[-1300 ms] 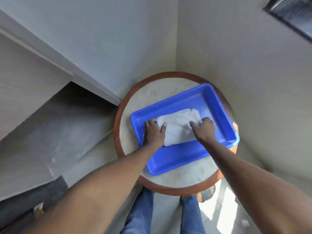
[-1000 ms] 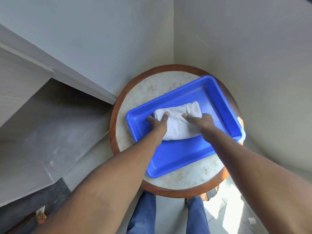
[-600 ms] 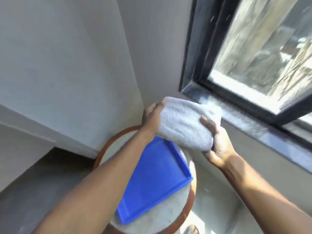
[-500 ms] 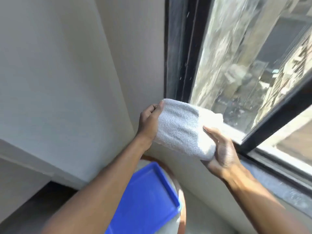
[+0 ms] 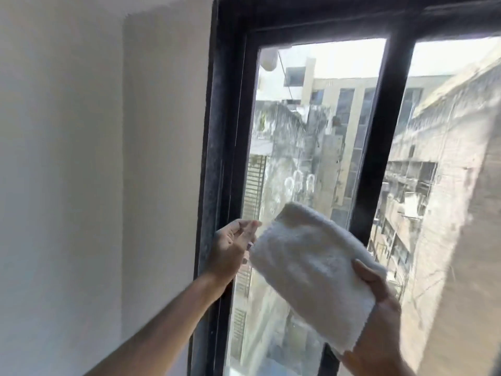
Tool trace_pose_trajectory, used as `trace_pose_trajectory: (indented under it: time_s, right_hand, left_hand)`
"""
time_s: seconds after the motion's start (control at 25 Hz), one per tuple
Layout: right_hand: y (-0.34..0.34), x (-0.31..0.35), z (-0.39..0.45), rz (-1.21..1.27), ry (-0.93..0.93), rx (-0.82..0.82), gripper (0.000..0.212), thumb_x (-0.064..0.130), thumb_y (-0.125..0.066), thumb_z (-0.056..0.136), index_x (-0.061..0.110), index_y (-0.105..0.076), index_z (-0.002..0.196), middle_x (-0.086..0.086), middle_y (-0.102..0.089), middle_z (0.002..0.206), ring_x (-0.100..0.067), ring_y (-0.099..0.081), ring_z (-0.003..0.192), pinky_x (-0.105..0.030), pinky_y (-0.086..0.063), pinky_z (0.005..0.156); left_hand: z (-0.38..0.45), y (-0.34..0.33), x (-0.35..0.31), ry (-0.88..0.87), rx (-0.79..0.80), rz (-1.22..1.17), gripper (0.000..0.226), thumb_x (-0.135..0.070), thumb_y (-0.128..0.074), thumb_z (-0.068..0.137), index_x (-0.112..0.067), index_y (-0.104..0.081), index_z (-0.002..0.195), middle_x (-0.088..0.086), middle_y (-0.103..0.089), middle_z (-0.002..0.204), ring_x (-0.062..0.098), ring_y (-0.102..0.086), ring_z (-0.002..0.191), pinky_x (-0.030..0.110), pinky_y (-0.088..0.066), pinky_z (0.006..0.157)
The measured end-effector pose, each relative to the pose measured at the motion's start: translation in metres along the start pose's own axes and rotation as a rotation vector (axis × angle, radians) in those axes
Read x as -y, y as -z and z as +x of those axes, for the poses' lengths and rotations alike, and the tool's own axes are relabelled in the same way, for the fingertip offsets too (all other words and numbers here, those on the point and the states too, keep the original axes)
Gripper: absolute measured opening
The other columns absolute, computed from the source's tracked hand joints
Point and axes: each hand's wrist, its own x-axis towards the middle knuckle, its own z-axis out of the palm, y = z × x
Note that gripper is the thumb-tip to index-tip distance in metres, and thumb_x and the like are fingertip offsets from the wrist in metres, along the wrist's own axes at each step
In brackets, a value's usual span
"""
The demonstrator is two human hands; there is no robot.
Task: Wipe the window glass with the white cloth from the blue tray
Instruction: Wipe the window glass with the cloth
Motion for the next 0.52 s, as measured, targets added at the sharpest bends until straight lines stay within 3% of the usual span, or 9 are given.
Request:
trace_pose_trajectory:
  time_s: [0.08,0.12,0.16,0.24,0.32,0.4,0.44,0.52]
  right_hand:
    - [-0.030,0.047,0.012,-0.238,0.393,-0.045,0.038,0.033,-0.055,0.101,0.022,-0.092,0.100,0.004,-0.087,0.089,-0.013,-0.083,0.081,-0.017,-0.064,0.069]
    - [-0.051,0.066,0.021,-0.413,0.594,-0.047,0.029,0.035,-0.062,0.095,0.028,-0.090,0.101,0.013,-0.086,0.092,-0.007,-0.081,0.087,-0.015,-0.062,0.073]
    - [-0.065,0.078,0.039,-0.689,0.803,-0.076,0.032,0.035,-0.066,0.092,0.030,-0.087,0.116,0.016,-0.085,0.114,-0.010,-0.079,0.110,-0.018,-0.061,0.091]
    - [-0.076,0.095,0.099,-1.358,1.144,-0.140,0.056,0.029,-0.069,0.096,0.012,-0.071,0.149,-0.008,-0.063,0.163,-0.036,-0.047,0.161,-0.041,-0.040,0.132]
    - [-0.086,0.089,0.152,-1.733,1.178,-0.236,0.075,0.033,-0.069,0.099,-0.003,-0.051,0.162,-0.028,-0.042,0.175,-0.045,-0.025,0.170,-0.060,-0.024,0.138]
    - [-0.072,0.049,0.182,-1.872,1.230,-0.222,0.090,0.028,-0.079,0.096,-0.004,-0.038,0.169,-0.027,-0.038,0.178,-0.041,-0.027,0.170,-0.064,-0.025,0.137]
    - [-0.051,0.010,0.191,-1.957,1.292,-0.138,0.095,0.023,-0.084,0.091,-0.002,-0.036,0.169,-0.024,-0.039,0.177,-0.040,-0.028,0.169,-0.060,-0.022,0.139]
    - [-0.017,-0.059,0.181,-2.424,1.393,0.228,0.081,0.038,-0.070,0.101,0.011,-0.033,0.169,-0.016,-0.031,0.180,-0.044,-0.020,0.167,-0.045,0.009,0.142]
  left_hand:
    - [0.032,0.014,-0.004,-0.294,-0.171,0.369,0.046,-0.051,-0.050,0.113,-0.024,-0.067,0.146,0.003,-0.073,0.145,0.018,-0.067,0.135,0.047,-0.056,0.115]
    - [0.049,0.025,-0.006,-0.412,-0.223,0.493,0.053,-0.046,-0.047,0.115,-0.021,-0.053,0.161,0.004,-0.056,0.166,0.014,-0.050,0.153,0.041,-0.042,0.129]
    - [0.068,0.036,-0.007,-0.465,-0.207,0.581,0.061,-0.045,-0.043,0.118,-0.019,-0.035,0.173,0.003,-0.033,0.182,0.013,-0.030,0.167,0.036,-0.026,0.136]
    - [0.099,0.050,-0.001,-0.485,-0.047,0.699,0.074,-0.052,-0.033,0.119,-0.026,-0.001,0.180,-0.010,0.008,0.190,0.007,0.007,0.175,0.035,-0.003,0.138]
    - [0.122,0.046,0.012,-0.494,0.123,0.692,0.076,-0.057,-0.025,0.118,-0.033,0.016,0.177,-0.022,0.026,0.185,0.000,0.022,0.170,0.037,0.007,0.137]
    - [0.134,0.036,0.024,-0.439,0.197,0.466,0.075,-0.053,-0.024,0.119,-0.036,0.023,0.174,-0.028,0.034,0.180,-0.006,0.027,0.167,0.037,0.010,0.138]
    - [0.137,0.032,0.028,-0.408,0.183,0.360,0.074,-0.052,-0.024,0.119,-0.038,0.024,0.174,-0.031,0.035,0.178,-0.008,0.026,0.166,0.034,0.011,0.137]
    - [0.140,0.032,0.032,-0.364,0.160,0.237,0.069,-0.053,-0.021,0.118,-0.047,0.022,0.172,-0.039,0.031,0.176,-0.015,0.022,0.164,0.026,0.009,0.133]
